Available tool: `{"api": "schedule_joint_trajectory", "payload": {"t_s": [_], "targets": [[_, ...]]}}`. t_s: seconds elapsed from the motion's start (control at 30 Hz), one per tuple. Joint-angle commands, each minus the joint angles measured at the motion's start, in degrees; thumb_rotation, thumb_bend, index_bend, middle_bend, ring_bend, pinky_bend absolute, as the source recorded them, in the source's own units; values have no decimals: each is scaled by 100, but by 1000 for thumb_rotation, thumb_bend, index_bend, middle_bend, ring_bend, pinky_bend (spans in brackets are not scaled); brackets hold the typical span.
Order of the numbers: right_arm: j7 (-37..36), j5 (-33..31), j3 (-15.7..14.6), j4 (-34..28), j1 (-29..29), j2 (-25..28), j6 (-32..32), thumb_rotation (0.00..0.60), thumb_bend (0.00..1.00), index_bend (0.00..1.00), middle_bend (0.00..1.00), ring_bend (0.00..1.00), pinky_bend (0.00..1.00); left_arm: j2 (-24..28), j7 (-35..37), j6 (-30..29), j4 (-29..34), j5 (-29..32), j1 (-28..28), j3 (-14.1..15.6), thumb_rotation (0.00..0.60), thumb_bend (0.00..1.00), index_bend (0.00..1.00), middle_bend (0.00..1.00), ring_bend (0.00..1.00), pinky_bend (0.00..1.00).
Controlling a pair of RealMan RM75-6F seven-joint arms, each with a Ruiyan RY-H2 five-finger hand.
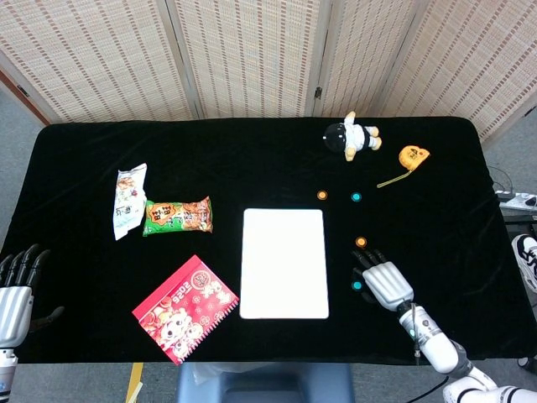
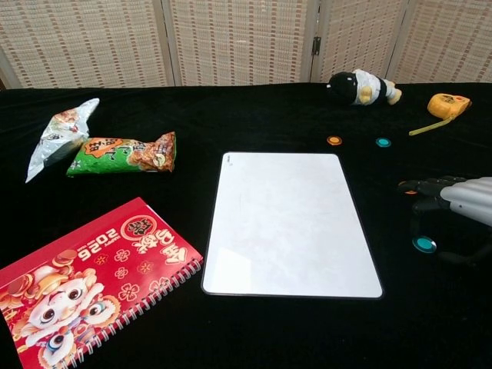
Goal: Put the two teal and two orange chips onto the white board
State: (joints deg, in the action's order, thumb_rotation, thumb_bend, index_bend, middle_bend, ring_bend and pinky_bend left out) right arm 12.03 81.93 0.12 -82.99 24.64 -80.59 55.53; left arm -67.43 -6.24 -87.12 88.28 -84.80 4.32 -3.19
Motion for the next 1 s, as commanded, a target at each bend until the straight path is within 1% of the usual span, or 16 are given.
{"api": "schedule_joint_trajectory", "payload": {"t_s": [0.03,0.5,0.73,1.0], "targets": [[46,-20,2,39,19,-22,0,600,292,381,23,0,4,-2,6,15,-8,5,1,6,600,99,0,0,0,0],[213,-160,17,145,60,-197,29,600,292,427,45,0,4,-36,99,36,-113,44,-13,4,600,98,0,0,0,0],[283,-202,3,179,68,-270,53,600,292,431,48,0,4,-64,169,42,-185,41,-22,15,600,99,0,0,0,0],[311,-220,8,141,78,-278,103,600,291,501,86,7,7,-90,243,32,-257,37,-38,20,600,98,0,0,0,0]]}}
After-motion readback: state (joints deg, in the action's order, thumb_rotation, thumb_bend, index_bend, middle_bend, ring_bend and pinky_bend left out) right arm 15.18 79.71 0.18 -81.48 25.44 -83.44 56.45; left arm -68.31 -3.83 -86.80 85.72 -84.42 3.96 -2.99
